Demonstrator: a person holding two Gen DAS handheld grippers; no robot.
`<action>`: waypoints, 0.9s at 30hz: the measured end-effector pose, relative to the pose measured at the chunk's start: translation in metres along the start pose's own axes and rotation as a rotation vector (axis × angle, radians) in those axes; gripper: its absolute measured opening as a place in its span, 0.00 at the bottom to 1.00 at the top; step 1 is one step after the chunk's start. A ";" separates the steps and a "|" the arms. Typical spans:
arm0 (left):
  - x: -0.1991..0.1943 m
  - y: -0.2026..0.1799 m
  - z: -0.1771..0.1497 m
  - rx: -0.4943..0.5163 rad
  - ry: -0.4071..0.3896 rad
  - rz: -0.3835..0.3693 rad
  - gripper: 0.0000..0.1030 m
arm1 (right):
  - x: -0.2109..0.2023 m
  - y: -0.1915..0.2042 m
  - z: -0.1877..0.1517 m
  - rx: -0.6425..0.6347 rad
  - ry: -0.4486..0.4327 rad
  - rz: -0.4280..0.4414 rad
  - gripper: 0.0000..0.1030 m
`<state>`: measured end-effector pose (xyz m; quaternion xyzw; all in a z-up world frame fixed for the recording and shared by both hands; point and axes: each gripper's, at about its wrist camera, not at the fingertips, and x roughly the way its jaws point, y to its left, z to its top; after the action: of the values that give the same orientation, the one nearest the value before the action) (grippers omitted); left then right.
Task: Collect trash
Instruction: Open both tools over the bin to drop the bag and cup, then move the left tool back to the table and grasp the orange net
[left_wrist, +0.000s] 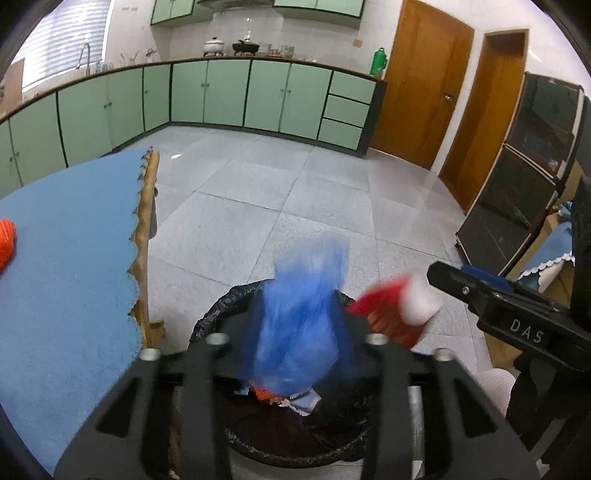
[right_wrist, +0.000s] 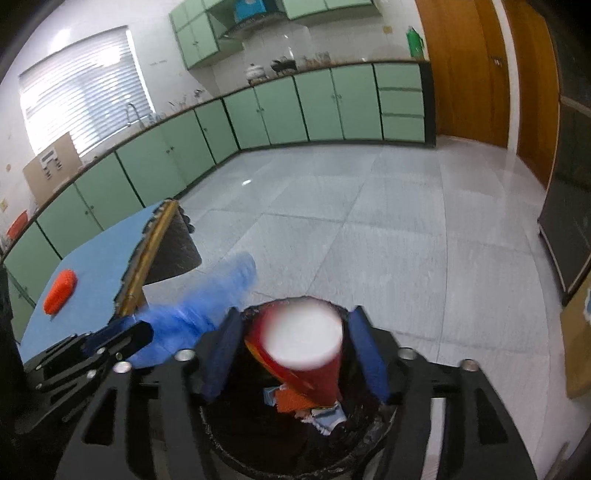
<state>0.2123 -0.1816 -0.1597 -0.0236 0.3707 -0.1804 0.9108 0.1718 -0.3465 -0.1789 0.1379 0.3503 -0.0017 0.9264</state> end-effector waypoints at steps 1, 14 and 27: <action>0.001 0.001 0.000 -0.004 0.004 0.000 0.38 | 0.001 -0.003 0.000 0.010 -0.001 -0.007 0.68; -0.047 0.021 0.015 -0.017 -0.109 0.054 0.68 | -0.034 -0.007 0.015 0.051 -0.081 -0.071 0.94; -0.123 0.089 0.018 -0.102 -0.208 0.191 0.75 | -0.051 0.070 0.021 -0.040 -0.119 0.031 0.94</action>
<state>0.1713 -0.0577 -0.0808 -0.0530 0.2835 -0.0704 0.9549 0.1538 -0.2895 -0.1134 0.1243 0.2923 0.0117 0.9481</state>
